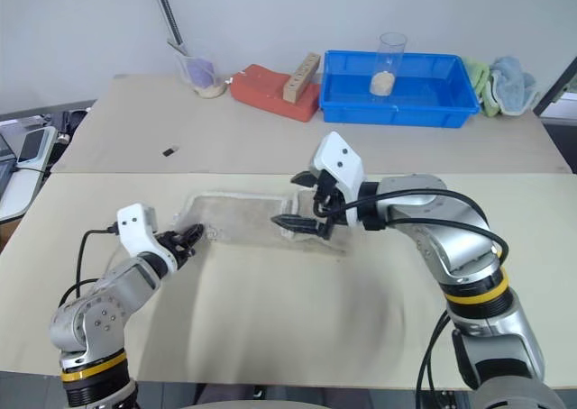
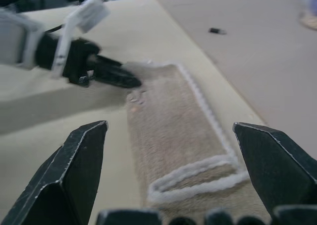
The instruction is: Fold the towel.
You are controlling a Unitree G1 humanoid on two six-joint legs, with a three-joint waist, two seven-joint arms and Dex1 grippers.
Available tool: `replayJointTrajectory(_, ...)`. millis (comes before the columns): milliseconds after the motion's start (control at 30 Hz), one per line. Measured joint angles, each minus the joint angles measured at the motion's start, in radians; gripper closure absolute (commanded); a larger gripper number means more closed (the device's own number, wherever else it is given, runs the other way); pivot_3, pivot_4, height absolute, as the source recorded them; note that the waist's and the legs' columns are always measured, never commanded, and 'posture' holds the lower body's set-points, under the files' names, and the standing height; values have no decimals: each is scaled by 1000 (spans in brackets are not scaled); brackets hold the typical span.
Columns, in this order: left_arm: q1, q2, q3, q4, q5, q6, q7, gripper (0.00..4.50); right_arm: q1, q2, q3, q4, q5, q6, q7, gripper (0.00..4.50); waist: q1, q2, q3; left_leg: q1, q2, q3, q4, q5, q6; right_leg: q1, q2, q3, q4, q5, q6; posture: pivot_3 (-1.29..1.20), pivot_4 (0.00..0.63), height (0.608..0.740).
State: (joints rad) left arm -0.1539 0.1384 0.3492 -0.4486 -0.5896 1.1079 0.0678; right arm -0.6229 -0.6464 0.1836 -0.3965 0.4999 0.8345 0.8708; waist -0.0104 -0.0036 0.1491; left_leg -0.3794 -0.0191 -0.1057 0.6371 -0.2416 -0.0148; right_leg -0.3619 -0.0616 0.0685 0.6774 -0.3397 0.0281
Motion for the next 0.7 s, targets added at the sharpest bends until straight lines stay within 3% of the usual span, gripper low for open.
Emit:
replayJointTrajectory(67,-24,-5,-4,3,0,36,13,4351,7,-20,-6,-7,18,0,27,0,-2,0,0,0,0,0,0,0,0,1,0,0,-1,0,0,0,150,740)
replayJointTrajectory(100,-34,-9,-8,3,0,49,18,4473,7,-26,-9,-7,22,0,35,0,-2,0,0,0,0,0,0,0,0,1,0,0,-1,0,0,0,150,740)
replayJointTrajectory(267,-44,31,-58,1,26,44,3,4473,18,-58,-38,-11,35,0,54,0,-7,-1,0,0,1,2,0,0,0,1,1,0,-1,0,0,0,150,740)
replayJointTrajectory(500,-174,262,-310,-112,77,-51,-210,4473,95,-217,-105,-27,51,-9,124,0,11,-1,1,-2,-1,0,0,1,-2,7,0,0,-12,0,0,0,150,740)
replayJointTrajectory(700,-319,225,-485,-55,93,-103,-323,4473,214,-365,-196,-35,48,-28,180,0,13,-2,1,-3,-1,1,0,1,-2,9,2,0,-14,0,1,0,150,740)
